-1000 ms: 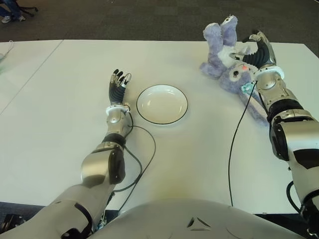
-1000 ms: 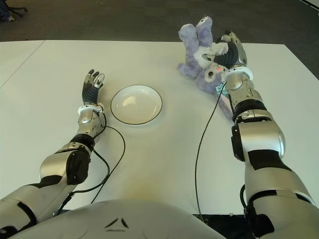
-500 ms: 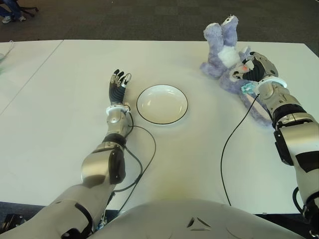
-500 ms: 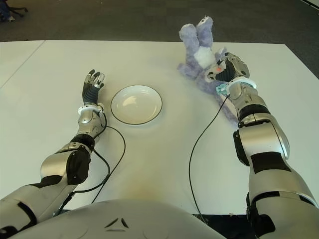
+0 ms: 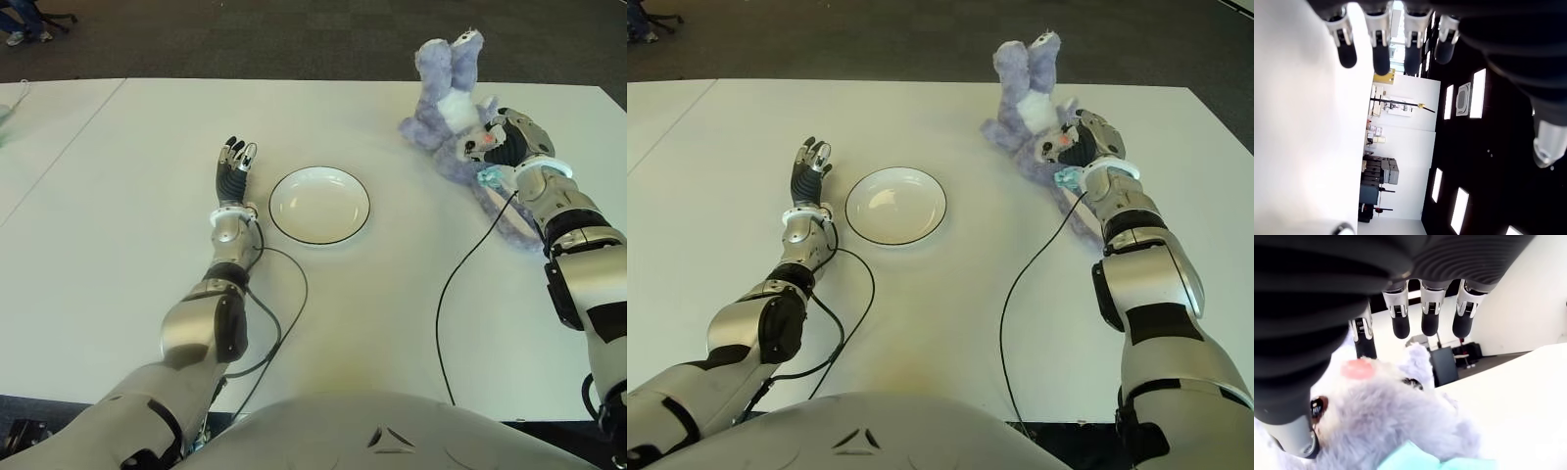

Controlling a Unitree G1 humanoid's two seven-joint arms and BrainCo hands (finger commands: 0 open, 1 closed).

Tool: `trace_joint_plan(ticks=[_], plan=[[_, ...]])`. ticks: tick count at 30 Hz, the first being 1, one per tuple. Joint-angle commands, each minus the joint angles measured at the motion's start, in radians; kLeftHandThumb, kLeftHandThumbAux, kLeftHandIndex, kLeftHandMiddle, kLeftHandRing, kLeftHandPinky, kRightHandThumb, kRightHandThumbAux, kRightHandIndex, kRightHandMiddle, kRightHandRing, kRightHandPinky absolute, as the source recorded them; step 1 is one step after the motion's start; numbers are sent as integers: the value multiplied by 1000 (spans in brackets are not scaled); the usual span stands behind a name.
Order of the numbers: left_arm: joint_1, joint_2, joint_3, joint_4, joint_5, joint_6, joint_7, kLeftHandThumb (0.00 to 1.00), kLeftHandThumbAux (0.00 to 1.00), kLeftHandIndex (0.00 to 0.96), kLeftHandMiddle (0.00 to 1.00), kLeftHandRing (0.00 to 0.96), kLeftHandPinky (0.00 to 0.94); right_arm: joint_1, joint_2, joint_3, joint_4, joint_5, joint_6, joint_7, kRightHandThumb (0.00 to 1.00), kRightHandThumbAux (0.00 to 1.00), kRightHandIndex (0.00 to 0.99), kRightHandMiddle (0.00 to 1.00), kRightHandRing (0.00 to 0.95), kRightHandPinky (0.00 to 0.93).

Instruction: Put the doll into the plate.

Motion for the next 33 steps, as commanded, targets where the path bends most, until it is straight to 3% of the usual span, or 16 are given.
trace_joint_plan(ticks=[1,15,33], plan=[[179,-76,17,125,-24,112,-1,0,476,111,134,120,112,116,54,-5,24,10,52,14,194,687,333,0,0,0],[184,-76,11,123,-16,101,8,0,471,120,148,133,131,149,143,-50,22,65,89,59,256,681,360,0,0,0],[195,-77,16,122,-23,95,-4,0,478,136,174,162,152,222,205,-65,28,88,91,87,253,673,356,0,0,0]])
